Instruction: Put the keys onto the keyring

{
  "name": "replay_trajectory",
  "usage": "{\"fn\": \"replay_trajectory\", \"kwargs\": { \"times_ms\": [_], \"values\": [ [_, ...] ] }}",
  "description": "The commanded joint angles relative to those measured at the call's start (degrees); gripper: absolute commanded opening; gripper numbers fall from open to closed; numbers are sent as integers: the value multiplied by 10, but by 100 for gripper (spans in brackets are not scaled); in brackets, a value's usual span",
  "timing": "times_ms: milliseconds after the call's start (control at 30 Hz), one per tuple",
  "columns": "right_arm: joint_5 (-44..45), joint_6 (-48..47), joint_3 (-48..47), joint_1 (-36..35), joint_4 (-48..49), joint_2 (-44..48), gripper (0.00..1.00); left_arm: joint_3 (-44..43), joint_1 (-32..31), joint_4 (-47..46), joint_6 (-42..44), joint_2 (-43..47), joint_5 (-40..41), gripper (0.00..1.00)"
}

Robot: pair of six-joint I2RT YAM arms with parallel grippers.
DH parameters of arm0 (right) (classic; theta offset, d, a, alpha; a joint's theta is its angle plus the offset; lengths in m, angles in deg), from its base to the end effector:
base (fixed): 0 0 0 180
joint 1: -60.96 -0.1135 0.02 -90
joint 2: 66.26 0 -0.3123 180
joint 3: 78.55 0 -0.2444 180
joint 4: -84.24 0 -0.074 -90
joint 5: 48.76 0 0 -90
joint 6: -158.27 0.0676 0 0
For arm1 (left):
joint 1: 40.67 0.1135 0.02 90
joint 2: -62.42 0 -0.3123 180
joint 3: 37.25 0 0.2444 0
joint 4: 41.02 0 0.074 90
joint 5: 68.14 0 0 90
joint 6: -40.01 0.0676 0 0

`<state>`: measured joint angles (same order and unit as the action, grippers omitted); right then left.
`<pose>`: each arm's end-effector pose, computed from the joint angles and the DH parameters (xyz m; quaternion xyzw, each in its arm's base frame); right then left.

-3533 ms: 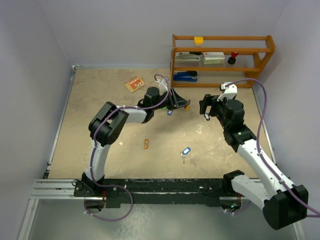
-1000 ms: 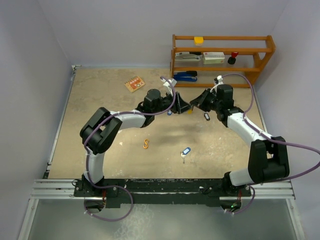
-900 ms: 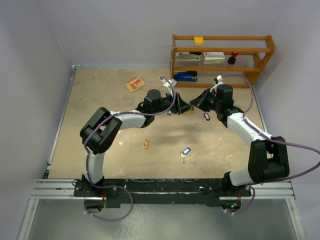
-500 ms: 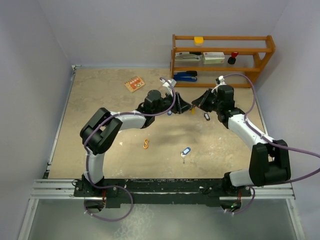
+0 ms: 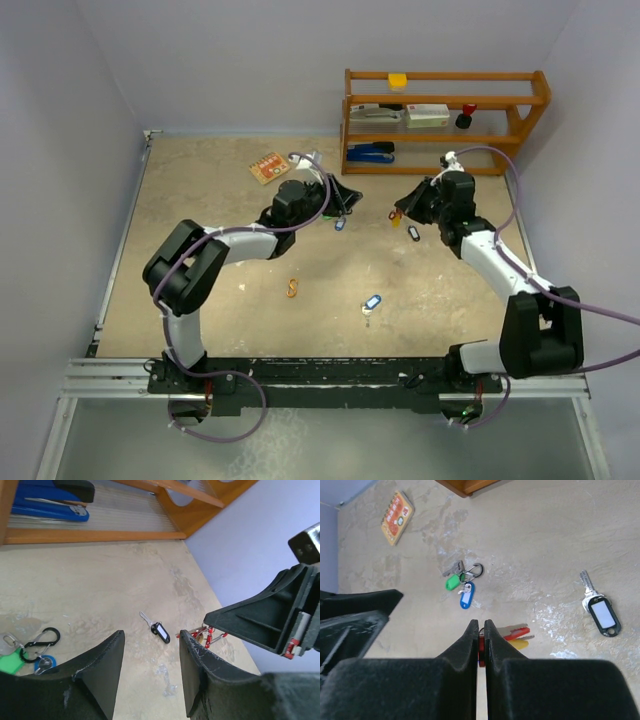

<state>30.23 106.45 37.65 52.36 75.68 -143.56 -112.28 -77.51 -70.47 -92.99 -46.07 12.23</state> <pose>0.3136 0.0605 0.3084 0.1589 0.8118 0.2938 0.4789 0.3640 -0.2868 0.2651 0.0180 0.7309 -0.4832 0.4818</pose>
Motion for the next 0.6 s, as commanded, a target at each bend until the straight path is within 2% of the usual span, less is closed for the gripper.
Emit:
{"fn": "replay_trajectory", "kwargs": {
  "times_ms": [0,467,533,567],
  "values": [
    [14,-38,-42,2,25,-40,0,11,5,-23,-10,46,34,45],
    [35,-69,-166,2,62,-224,1,31,24,-7,-9,75,43,44],
    [41,-71,-174,2,61,-234,12,31,25,-6,-9,75,43,44],
    [47,-71,-177,2,61,-237,22,31,26,-7,-9,75,42,45]
  ]
}}
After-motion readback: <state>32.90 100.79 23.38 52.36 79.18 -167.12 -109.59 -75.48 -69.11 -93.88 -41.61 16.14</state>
